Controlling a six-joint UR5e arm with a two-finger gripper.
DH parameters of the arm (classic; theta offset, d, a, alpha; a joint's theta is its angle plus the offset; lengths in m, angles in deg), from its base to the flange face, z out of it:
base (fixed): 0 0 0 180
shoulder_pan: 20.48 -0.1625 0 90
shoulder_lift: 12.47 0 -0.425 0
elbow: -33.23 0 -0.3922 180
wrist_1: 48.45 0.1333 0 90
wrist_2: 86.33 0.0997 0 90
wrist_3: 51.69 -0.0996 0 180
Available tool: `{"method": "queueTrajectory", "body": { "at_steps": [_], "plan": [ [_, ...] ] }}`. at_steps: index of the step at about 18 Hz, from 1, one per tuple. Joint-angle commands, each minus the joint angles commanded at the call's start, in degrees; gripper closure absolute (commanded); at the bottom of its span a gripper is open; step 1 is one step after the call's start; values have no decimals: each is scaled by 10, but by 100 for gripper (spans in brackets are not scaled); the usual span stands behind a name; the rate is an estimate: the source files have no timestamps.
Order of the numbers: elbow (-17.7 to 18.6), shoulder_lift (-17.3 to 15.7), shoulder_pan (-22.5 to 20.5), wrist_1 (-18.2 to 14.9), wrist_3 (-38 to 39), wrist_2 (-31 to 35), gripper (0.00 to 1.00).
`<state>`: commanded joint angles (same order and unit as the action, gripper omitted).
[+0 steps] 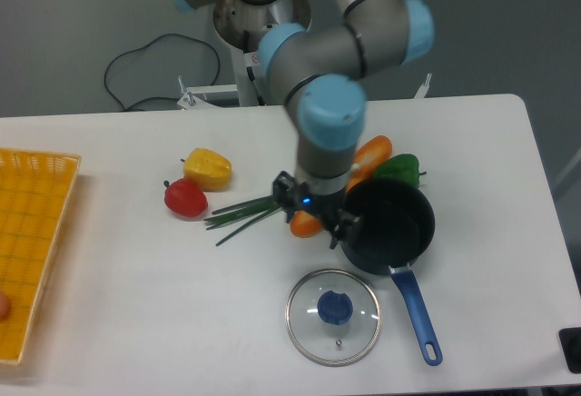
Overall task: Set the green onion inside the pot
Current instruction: 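Move the gripper over the green onions lying on the table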
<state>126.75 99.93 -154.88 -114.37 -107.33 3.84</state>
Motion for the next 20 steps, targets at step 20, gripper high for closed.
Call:
{"method": "queueTrajectory", "body": {
  "at_steps": [20],
  "plan": [
    [77,26,96,16,0,114,0]
  ]
}}
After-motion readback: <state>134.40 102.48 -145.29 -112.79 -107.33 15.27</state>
